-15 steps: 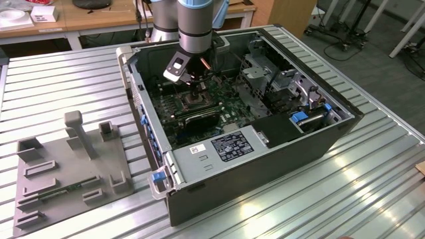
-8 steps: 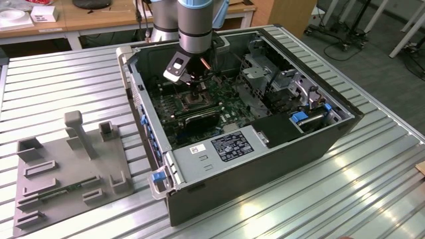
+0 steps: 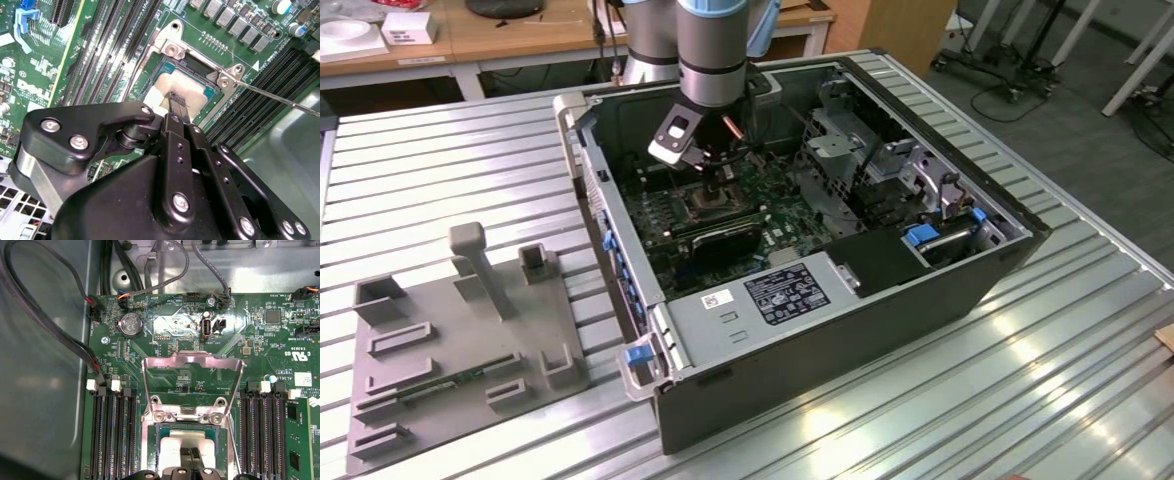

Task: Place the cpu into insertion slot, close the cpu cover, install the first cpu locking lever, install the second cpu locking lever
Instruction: 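Place the cpu into insertion slot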

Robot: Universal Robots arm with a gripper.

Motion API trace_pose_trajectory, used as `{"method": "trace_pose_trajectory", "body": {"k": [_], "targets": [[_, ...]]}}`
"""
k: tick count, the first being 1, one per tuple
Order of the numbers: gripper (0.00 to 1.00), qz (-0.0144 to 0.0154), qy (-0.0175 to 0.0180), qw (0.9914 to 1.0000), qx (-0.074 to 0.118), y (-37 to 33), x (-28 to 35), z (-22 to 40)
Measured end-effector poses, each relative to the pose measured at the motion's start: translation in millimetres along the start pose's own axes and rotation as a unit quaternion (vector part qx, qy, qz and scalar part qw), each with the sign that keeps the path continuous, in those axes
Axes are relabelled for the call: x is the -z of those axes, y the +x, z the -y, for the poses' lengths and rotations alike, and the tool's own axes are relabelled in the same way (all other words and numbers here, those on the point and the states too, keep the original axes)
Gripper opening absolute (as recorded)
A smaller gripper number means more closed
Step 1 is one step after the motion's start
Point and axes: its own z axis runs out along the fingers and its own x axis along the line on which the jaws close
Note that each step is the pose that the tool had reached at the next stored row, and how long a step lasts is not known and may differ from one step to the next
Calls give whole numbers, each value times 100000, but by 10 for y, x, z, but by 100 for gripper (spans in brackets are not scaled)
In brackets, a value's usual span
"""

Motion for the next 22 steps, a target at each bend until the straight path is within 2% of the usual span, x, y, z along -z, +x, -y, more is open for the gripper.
{"method": "trace_pose_trajectory", "body": {"k": [7,19,22], "targets": [[11,93,64,100000,6,0,118,-5],[11,185,67,100000,12,6,364,-20],[11,200,66,100000,13,7,403,-22]]}}
